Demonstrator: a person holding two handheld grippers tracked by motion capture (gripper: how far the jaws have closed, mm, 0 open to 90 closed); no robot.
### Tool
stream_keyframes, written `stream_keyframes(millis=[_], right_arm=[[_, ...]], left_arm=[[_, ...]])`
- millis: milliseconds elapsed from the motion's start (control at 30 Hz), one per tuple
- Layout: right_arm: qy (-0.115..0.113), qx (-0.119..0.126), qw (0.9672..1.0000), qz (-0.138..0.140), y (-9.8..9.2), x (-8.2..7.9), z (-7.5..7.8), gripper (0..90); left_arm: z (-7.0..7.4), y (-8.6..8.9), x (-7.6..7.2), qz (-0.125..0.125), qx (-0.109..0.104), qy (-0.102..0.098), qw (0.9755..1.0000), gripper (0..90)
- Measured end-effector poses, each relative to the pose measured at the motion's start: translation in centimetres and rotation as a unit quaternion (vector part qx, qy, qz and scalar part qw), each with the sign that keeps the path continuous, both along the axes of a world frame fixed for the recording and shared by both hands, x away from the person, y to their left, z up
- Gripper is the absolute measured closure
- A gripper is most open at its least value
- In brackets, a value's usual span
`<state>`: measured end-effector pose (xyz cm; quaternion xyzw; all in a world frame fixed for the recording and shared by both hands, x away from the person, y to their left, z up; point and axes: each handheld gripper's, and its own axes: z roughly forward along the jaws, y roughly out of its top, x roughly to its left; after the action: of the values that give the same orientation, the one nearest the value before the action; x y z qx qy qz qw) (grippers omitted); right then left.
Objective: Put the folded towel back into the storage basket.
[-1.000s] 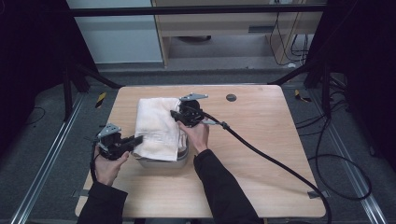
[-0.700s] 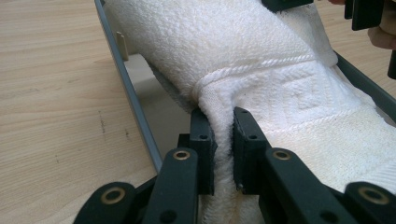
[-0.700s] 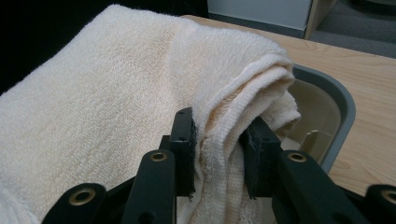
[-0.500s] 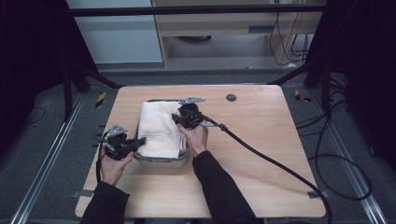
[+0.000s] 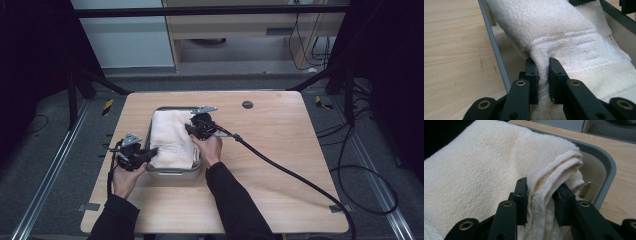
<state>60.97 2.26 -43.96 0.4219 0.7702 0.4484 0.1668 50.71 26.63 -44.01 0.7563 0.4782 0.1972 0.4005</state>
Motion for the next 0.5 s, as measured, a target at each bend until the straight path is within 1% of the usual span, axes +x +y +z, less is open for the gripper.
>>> stream_keyframes(millis=[33, 67, 133, 233, 267, 333, 367, 400, 433, 467, 500], right_arm=[[-0.001, -0.005, 1.0, 0.0, 0.05, -0.03, -0.1, 66.7], [-0.001, -0.006, 1.0, 0.0, 0.06, -0.05, -0.13, 66.5], [-0.002, -0.007, 1.0, 0.0, 0.09, -0.1, -0.15, 66.3], [-0.007, -0.021, 0.9998, 0.004, 0.12, -0.22, -0.24, 64.2], [-0.009, -0.025, 0.9996, 0.005, 0.14, -0.25, -0.27, 63.4], [-0.015, -0.036, 0.9992, 0.007, 0.14, -0.34, -0.32, 61.5], [-0.015, -0.036, 0.9992, 0.007, 0.14, -0.34, -0.32, 61.5], [-0.022, -0.043, 0.9988, 0.009, 0.12, -0.46, -0.26, 59.0], [-0.022, -0.043, 0.9988, 0.009, 0.12, -0.46, -0.26, 59.0], [-0.029, -0.043, 0.9986, 0.012, -0.09, -0.62, 0.01, 56.6], [-0.029, -0.043, 0.9986, 0.012, -0.09, -0.62, 0.01, 56.6]], left_arm=[[-0.01, -0.02, 0.0, 0.0, -0.001, 0.001, 1.0, 77.6], [-0.05, 0.01, 0.03, 0.001, 0.0, 0.005, 1.0, 76.7], [-0.06, 0.02, 0.04, 0.001, 0.001, 0.005, 1.0, 75.6], [-0.07, 0.0, 0.01, 0.002, 0.001, 0.004, 1.0, 70.6], [-0.03, -0.14, -0.02, -0.001, 0.0, -0.001, 1.0, 67.6], [0.01, -0.34, -0.1, -0.003, 0.007, -0.008, 0.9999, 62.2], [0.01, -0.34, -0.1, -0.003, 0.007, -0.008, 0.9999, 60.3], [0.15, -0.35, -0.2, -0.005, 0.005, -0.013, 0.9999, 58.2], [0.15, -0.35, -0.2, -0.005, 0.005, -0.013, 0.9999, 56.0], [0.55, -0.21, -0.36, -0.007, 0.001, -0.024, 0.9997, 53.0], [0.55, -0.21, -0.36, -0.007, 0.001, -0.024, 0.9997, 50.7]])
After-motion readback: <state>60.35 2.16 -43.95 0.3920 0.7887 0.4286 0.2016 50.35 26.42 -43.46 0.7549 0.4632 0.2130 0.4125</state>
